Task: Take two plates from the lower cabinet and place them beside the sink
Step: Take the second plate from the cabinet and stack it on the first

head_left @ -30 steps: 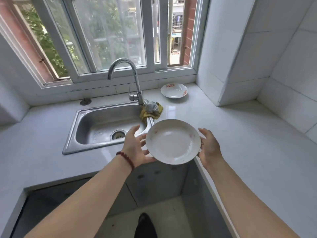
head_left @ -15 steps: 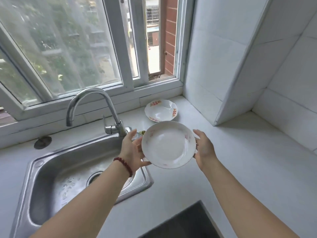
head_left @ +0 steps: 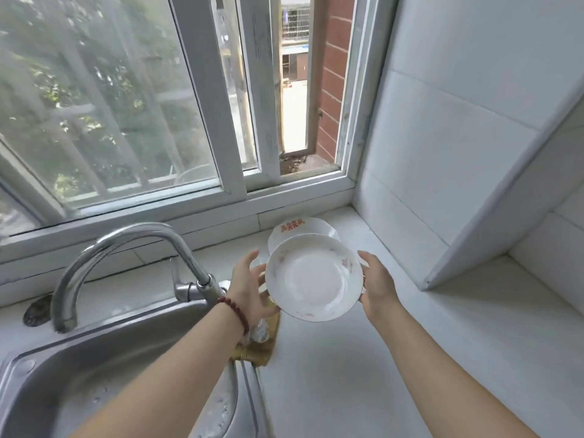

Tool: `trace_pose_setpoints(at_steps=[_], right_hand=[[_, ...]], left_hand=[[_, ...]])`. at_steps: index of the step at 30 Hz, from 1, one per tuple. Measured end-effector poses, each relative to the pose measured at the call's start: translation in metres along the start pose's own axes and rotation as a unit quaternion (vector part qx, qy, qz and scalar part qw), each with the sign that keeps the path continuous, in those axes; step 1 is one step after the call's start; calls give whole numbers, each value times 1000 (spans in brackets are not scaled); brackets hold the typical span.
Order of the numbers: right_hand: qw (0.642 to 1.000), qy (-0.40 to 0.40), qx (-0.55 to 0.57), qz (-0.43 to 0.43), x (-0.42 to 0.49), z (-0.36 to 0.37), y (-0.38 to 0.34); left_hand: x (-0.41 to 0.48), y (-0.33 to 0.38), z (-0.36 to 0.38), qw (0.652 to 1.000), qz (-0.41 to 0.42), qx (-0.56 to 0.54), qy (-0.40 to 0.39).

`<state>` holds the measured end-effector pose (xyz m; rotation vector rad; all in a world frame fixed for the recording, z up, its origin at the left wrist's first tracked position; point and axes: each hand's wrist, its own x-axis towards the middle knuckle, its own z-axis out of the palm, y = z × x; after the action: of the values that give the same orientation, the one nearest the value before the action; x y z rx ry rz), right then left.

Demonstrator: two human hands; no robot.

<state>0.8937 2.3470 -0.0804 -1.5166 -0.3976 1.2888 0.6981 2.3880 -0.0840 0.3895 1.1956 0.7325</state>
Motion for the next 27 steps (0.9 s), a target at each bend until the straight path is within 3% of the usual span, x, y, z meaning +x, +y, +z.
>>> trace_pose_setpoints(at_steps=[15, 27], right_hand=[[998, 12, -31, 49, 155, 31, 1], [999, 9, -33, 26, 187, 37, 15]], left_hand=[[135, 41, 20, 997, -30, 4, 70], [164, 48, 20, 995, -27, 26, 91]])
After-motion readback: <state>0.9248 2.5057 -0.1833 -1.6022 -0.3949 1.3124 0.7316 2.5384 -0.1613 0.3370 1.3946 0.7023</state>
